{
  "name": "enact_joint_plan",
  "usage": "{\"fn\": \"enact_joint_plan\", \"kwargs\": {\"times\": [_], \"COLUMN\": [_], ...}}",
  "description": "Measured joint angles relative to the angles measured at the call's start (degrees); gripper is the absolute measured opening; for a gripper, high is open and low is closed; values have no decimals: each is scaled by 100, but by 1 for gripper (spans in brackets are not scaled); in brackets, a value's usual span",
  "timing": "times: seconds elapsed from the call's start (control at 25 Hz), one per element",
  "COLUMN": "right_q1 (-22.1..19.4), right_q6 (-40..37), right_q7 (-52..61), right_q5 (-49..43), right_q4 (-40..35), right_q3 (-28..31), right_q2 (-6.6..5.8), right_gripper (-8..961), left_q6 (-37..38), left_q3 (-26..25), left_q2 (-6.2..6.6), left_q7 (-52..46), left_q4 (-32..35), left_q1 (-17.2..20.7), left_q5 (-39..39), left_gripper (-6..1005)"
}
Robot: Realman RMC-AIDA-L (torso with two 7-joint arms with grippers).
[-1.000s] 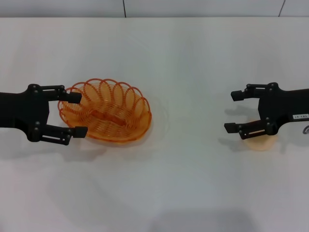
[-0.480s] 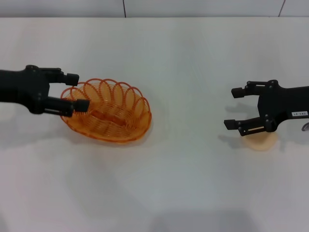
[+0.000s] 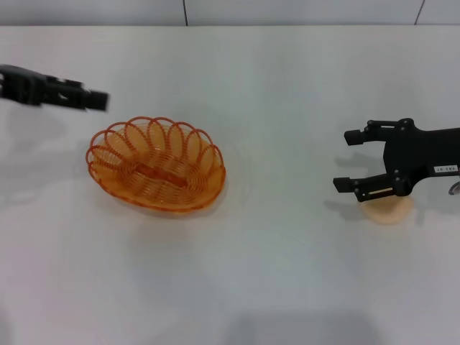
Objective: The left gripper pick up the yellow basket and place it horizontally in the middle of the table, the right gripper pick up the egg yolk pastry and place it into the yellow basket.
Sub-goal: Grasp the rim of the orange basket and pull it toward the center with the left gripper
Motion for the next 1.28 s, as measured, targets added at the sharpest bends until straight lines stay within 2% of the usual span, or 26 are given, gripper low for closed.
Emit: {"fn": "enact_joint_plan", "kwargs": {"times": [0.12,0.28,0.4,0.52,0.72,0.96,1.16,1.28], "right_q1": [5,24,53,55,25,45,70,73], "right_q6": [-9,4,10,67,97,104,111,153], "right_q7": [-1,-22,-52,-64,-75,-75,-75,-75], "right_q5": [3,8,24,145,245,247,247,247], "right_q4": [-1,-3,4,9,9,11,11,12], "right_q3": [-6,-7,-44,-215,-320,-367,-372,-384], "right_q2": [2,8,30,39,38,41,39,39], "right_gripper": [885,885,885,885,884,884,885,885], "left_q6": [-110,-121,-226,-563,-1191,-1807,-2029,-2091], "left_q3": [3,13,52,269,629,670,775,808], "left_q2": [169,218,136,10,-141,-339,-484,-522], "left_q7": [-592,-902,-950,-954,-960,-906,-893,-893], "left_q4": [-4,-12,-86,-345,-860,-1338,-1431,-1438], "left_q1": [-229,-629,-881,-1006,-1065,-1079,-1064,-1050], "left_q5": [542,1611,2430,2905,3007,3022,3019,3019], "left_gripper": [872,871,871,871,870,870,869,869]}}
